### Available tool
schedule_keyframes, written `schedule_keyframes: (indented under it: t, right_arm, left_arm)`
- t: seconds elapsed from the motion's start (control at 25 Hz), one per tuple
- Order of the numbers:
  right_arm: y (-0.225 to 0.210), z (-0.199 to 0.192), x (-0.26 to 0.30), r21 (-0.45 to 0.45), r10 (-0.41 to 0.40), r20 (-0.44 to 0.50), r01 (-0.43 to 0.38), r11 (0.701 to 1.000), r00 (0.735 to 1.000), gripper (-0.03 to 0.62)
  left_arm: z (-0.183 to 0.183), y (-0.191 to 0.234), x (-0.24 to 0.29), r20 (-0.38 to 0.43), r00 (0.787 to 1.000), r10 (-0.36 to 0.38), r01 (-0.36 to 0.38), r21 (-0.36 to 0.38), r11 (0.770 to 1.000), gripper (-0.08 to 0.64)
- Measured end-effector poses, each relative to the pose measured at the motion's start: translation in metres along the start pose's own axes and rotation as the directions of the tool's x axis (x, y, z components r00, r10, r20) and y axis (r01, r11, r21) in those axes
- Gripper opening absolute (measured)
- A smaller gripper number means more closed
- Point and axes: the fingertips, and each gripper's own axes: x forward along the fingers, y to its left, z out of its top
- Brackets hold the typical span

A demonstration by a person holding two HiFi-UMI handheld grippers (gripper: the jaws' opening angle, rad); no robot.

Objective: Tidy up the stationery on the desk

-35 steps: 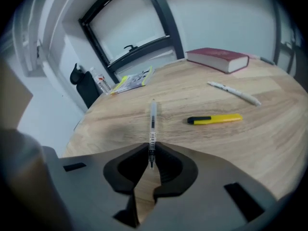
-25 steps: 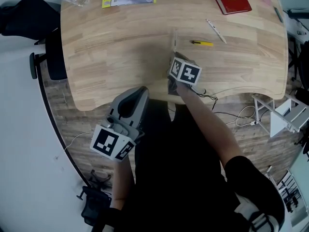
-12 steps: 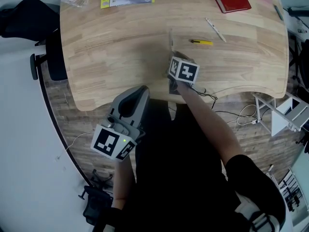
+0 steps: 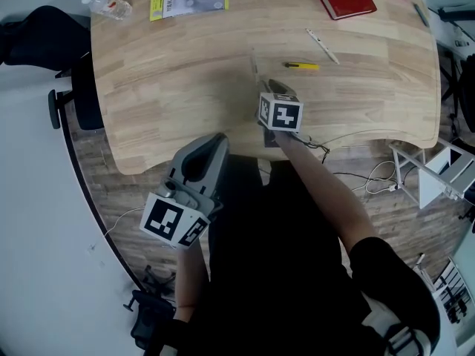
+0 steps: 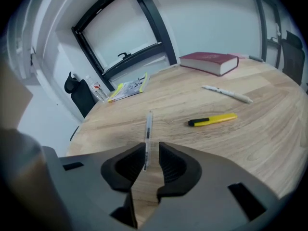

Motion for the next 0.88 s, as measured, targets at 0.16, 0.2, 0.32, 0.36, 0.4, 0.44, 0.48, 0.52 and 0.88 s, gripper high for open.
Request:
schedule_keyframes:
  t: [0.16, 0.2, 0.32, 0.36, 0.4, 0.44, 0.48, 0.52, 0.88]
  right_arm:
    - [-0.013, 0.008, -0.009, -0.063, 0.003, 0.013, -0.002, 0.998, 1.0, 0.101]
    - [-0.017, 0.009, -0.011, -0.076, 0.001, 0.014, 0.0, 0.997, 1.0, 0.101]
    - [-0.029, 0.014, -0.017, -0.127, -0.002, 0.014, 0.003, 0.992, 1.0, 0.102]
    - [-0.032, 0.014, -0.02, -0.151, 0.001, 0.011, 0.001, 0.989, 1.0, 0.114]
    - [-0.036, 0.015, -0.022, -0.179, 0.003, 0.007, -0.002, 0.984, 1.0, 0.129]
    - [-0.04, 0.015, -0.025, -0.209, 0.004, 0.005, -0.002, 0.978, 1.0, 0.136]
    - [-0.044, 0.016, -0.027, -0.241, 0.003, 0.004, -0.002, 0.971, 1.0, 0.137]
    - [-0.048, 0.017, -0.03, -0.273, 0.002, 0.003, -0.001, 0.962, 1.0, 0.137]
    - [-0.084, 0.041, -0.033, -0.683, -0.006, -0.036, -0.02, 0.73, 0.999, 0.163]
  left_arm:
    - [0.0, -0.01, 0.005, 0.0, 1.0, -0.006, 0.006, -0.001, 1.0, 0.04]
    - [0.0, -0.012, 0.007, -0.001, 1.0, -0.008, 0.008, 0.001, 1.0, 0.04]
    - [0.001, -0.019, 0.013, -0.001, 1.0, -0.012, 0.012, 0.008, 1.0, 0.04]
    - [0.001, -0.021, 0.015, 0.0, 1.0, -0.011, 0.011, 0.01, 1.0, 0.04]
    - [0.002, -0.023, 0.017, 0.002, 1.0, -0.011, 0.011, 0.011, 1.0, 0.04]
    - [0.002, -0.025, 0.019, 0.004, 1.0, -0.012, 0.012, 0.012, 1.0, 0.04]
    - [0.003, -0.028, 0.02, 0.005, 1.0, -0.014, 0.014, 0.012, 1.0, 0.04]
    - [0.003, -0.03, 0.022, 0.006, 1.0, -0.016, 0.016, 0.013, 1.0, 0.04]
    - [-0.001, -0.041, 0.034, 0.007, 1.0, -0.012, 0.012, 0.007, 1.0, 0.04]
